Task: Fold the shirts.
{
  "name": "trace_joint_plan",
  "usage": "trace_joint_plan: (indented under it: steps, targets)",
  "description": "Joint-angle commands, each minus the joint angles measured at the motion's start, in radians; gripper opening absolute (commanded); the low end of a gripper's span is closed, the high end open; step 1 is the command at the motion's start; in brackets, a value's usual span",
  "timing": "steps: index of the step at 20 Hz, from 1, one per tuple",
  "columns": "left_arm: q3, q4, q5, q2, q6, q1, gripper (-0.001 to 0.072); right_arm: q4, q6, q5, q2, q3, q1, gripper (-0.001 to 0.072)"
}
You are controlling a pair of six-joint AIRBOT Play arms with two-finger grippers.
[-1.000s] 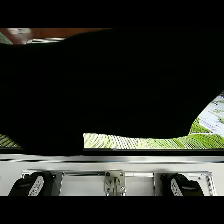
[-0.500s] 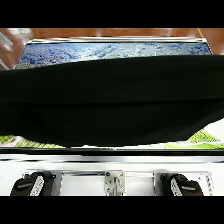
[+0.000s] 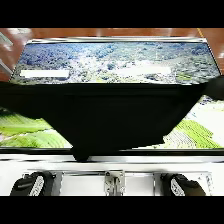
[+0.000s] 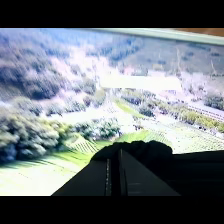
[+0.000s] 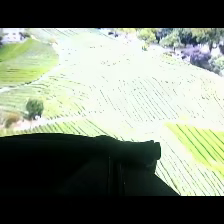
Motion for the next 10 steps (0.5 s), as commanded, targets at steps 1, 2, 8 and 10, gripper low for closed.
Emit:
trace_joint_plan:
  steps: [1,2,8,10]
  targets:
    - [-0.307,-0.172,0.343,-0.080,0.002,-0.010,0.0042,-0.004,0.020,-0.306,-0.188,-0.119,-0.001,0.0066]
    - [-0.366,-0.237,0.438,-0.122,0.014,-0.024,0.0043,0.002,0.045,-0.407,-0.245,-0.119,-0.001,0.0066]
    - [-0.425,-0.418,0.773,-0.473,0.170,-0.229,0.0042,0.027,0.268,-0.725,-0.500,-0.119,0.002,0.0066]
    - [-0.425,-0.418,0.828,-0.593,0.169,-0.292,0.0043,0.085,0.268,-0.716,-0.580,-0.119,0.003,0.0067]
